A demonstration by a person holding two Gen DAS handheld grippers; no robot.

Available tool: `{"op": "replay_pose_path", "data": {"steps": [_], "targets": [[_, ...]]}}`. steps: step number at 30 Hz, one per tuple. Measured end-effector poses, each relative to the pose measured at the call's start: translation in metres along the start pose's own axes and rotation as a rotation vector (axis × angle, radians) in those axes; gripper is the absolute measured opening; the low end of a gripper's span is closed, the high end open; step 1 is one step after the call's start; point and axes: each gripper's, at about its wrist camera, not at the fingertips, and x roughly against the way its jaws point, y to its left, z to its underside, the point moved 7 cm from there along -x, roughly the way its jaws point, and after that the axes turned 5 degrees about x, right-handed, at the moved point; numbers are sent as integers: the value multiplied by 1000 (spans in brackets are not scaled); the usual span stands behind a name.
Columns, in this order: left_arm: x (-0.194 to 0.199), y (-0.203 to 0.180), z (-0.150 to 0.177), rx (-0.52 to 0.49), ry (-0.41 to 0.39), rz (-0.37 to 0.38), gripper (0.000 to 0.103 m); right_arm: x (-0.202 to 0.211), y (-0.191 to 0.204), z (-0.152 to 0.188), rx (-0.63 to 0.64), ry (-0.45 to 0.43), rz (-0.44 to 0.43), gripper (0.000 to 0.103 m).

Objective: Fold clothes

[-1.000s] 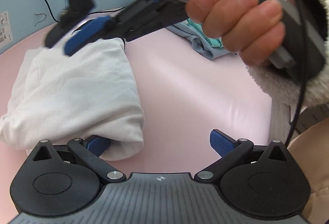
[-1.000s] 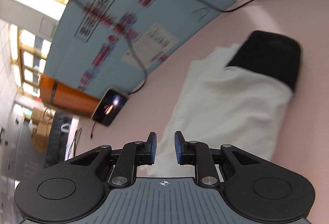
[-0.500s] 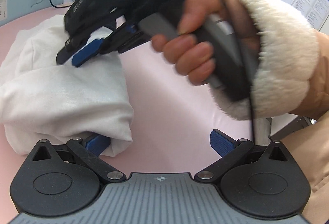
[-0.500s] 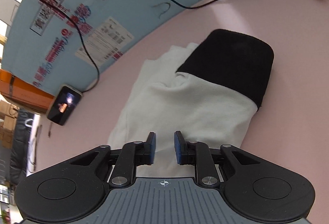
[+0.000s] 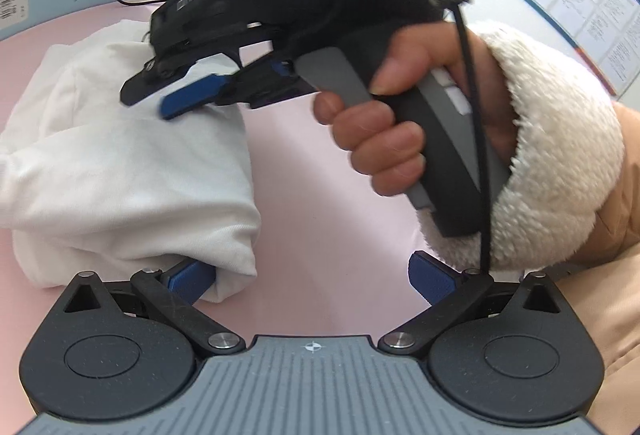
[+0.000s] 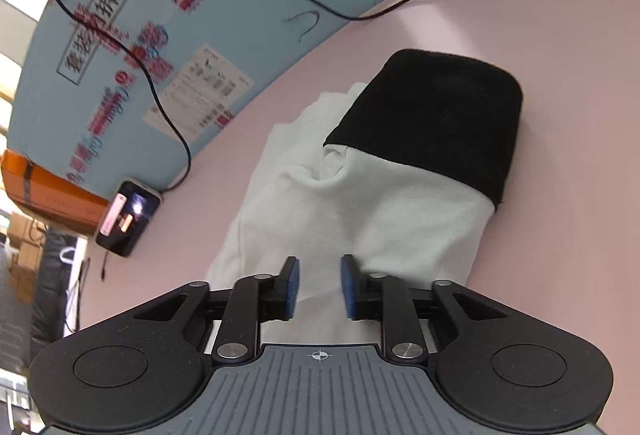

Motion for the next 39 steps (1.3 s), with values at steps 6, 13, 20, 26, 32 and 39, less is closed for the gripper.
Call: {"op": "replay_pose_path", "data": {"steps": [6, 13, 20, 26, 32, 39], "targets": [[2, 5, -8, 49, -5, -25, 103, 15, 8, 2, 59, -31, 42, 48], [5, 12, -17, 150, -47, -34, 103, 20, 13, 2, 93, -34, 58, 55], [14, 59, -10, 316, -109, -55, 103, 27, 12, -1, 116, -43, 83, 61], [25, 94, -14, 504, -152, -125, 103, 40, -1, -2, 91, -61, 90, 61], [27, 112, -4, 657, -152, -128, 103, 61, -33, -1, -3, -95, 127, 61], [24, 136, -2, 970, -246, 38, 103, 65, -65, -5, -81, -91, 131, 63]]}}
